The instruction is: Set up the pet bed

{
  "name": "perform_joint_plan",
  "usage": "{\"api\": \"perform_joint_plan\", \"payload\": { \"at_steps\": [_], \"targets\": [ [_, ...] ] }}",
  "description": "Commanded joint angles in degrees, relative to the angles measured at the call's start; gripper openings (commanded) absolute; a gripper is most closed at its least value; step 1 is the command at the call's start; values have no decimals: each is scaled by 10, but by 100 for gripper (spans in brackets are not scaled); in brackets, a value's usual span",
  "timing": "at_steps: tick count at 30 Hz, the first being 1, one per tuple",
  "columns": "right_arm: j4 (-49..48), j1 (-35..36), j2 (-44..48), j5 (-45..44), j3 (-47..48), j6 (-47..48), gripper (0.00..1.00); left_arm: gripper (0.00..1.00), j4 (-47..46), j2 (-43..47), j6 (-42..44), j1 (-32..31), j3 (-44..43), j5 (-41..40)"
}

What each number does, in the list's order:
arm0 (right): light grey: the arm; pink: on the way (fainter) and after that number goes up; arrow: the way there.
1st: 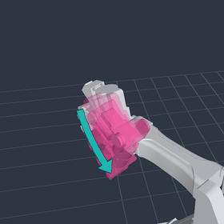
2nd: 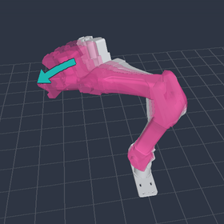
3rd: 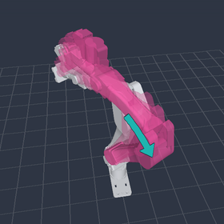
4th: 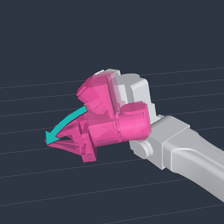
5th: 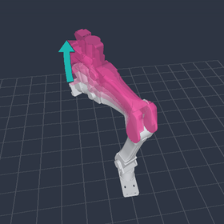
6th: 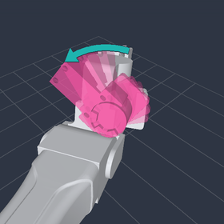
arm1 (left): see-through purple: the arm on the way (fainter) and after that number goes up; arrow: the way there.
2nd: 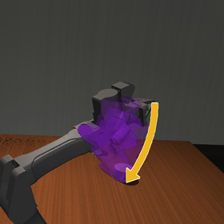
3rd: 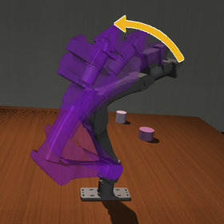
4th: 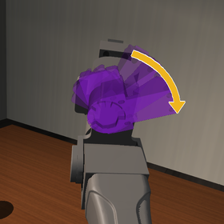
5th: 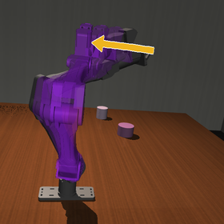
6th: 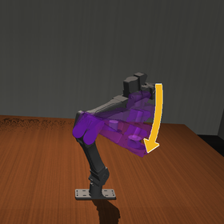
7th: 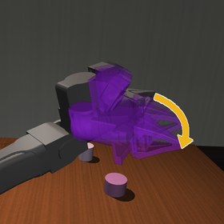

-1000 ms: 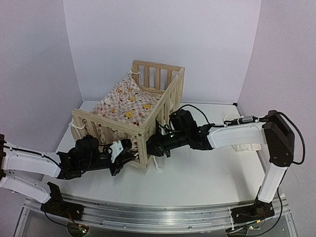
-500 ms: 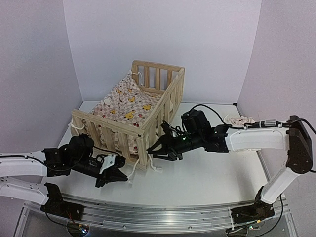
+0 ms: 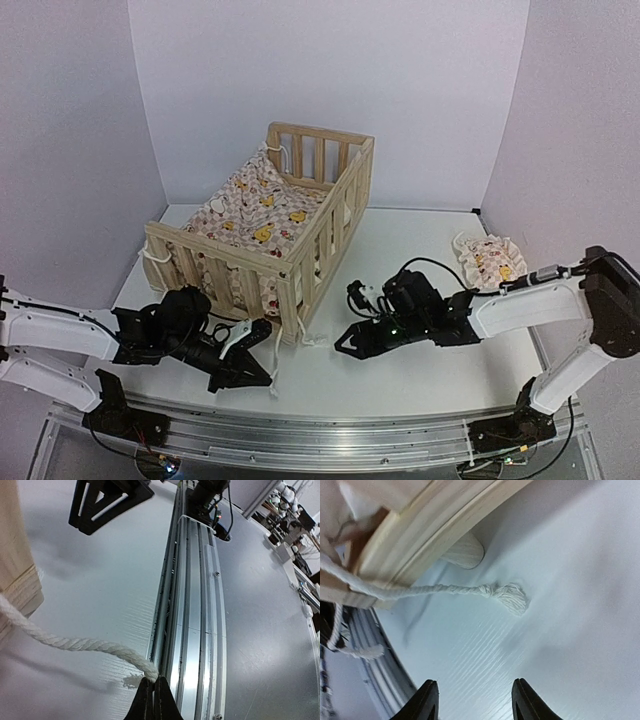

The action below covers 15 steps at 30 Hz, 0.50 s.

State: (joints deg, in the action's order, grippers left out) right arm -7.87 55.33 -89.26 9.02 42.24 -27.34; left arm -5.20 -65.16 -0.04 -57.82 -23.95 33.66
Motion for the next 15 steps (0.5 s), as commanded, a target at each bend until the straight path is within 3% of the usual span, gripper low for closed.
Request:
{"api": "perform_joint_plan", "payload": {
  "at_steps": [1, 4, 15],
  "targets": [
    [-177, 31, -80, -80, -21, 191, 53, 0, -125, -21, -84, 2, 37, -25],
    [-269, 31, -136, -90, -29, 238, 58, 0, -145, -27, -106, 2, 49, -35],
    [-369, 31, -234, -122, 4, 300, 65, 0, -130, -17, -80, 9, 51, -55]
  ]
}}
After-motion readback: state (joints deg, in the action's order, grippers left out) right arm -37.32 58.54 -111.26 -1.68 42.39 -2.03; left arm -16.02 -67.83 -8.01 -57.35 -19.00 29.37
